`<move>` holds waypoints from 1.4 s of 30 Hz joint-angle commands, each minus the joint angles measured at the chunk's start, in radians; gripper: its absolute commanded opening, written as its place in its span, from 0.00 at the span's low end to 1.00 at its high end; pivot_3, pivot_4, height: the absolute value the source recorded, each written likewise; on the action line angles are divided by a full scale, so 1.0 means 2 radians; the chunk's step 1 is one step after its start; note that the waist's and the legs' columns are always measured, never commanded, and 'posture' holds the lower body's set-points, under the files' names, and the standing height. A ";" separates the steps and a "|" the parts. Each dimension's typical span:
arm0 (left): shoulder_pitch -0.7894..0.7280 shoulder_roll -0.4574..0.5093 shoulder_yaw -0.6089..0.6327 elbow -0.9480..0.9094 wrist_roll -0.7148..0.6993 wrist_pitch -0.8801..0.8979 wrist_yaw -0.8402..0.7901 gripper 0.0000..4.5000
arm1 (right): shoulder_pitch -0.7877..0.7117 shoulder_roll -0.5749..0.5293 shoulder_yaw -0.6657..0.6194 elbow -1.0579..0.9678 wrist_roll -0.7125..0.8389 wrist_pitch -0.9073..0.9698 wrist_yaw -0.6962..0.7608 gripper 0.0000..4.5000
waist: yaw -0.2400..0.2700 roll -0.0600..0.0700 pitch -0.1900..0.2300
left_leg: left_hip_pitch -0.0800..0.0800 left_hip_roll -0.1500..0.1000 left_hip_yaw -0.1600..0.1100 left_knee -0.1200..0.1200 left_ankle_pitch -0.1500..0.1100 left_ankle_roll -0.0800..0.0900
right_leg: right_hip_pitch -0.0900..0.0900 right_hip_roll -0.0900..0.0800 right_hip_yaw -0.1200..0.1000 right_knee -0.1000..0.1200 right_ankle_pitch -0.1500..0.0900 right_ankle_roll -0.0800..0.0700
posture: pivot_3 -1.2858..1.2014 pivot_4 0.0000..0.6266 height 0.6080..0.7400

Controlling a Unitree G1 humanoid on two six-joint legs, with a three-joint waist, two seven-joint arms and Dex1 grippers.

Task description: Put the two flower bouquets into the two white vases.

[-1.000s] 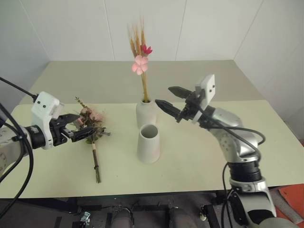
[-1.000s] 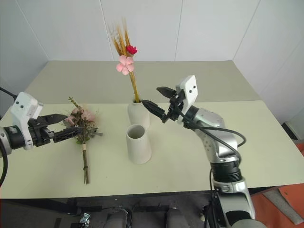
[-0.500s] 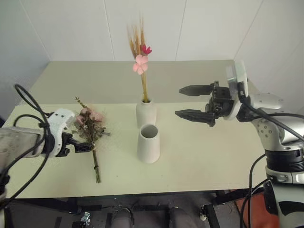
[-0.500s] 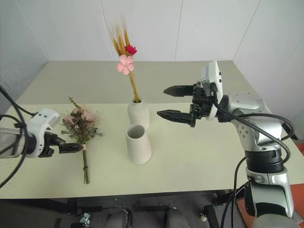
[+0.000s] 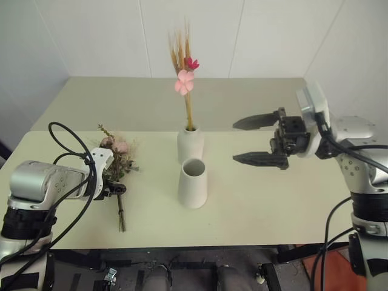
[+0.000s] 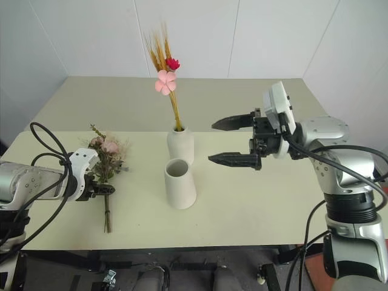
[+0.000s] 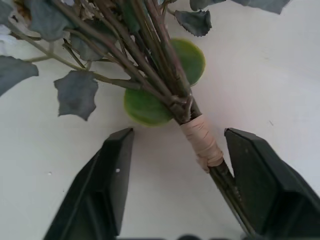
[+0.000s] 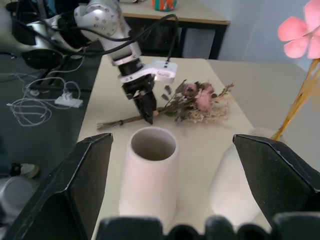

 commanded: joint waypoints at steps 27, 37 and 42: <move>-0.065 -0.135 0.222 -0.158 -0.119 -0.288 -0.064 0.03 | 0.061 -0.065 -0.042 0.012 -0.017 -0.056 0.043 1.00 | 0.002 0.000 0.000 | -0.001 0.000 0.000 0.002 0.000 0.000 | 0.001 0.000 0.000 0.000 0.000 0.000 | 0.52 0.24 1.00; -0.095 -0.220 0.160 -0.165 -0.237 -0.288 -0.018 0.03 | 0.101 -0.084 -0.076 -0.002 -0.010 -0.055 0.032 1.00 | 0.001 0.000 0.000 | -0.001 0.000 0.000 0.003 0.000 0.000 | 0.002 0.000 0.000 0.000 0.000 0.001 | 0.52 0.24 1.00; -0.084 -0.248 0.121 -0.167 -0.257 -0.304 -0.016 0.03 | 0.106 -0.083 -0.080 -0.009 -0.009 -0.052 0.027 1.00 | 0.000 0.000 0.000 | 0.000 0.000 0.000 0.003 0.000 0.000 | 0.001 0.000 0.001 0.000 0.001 0.001 | 0.52 0.24 1.00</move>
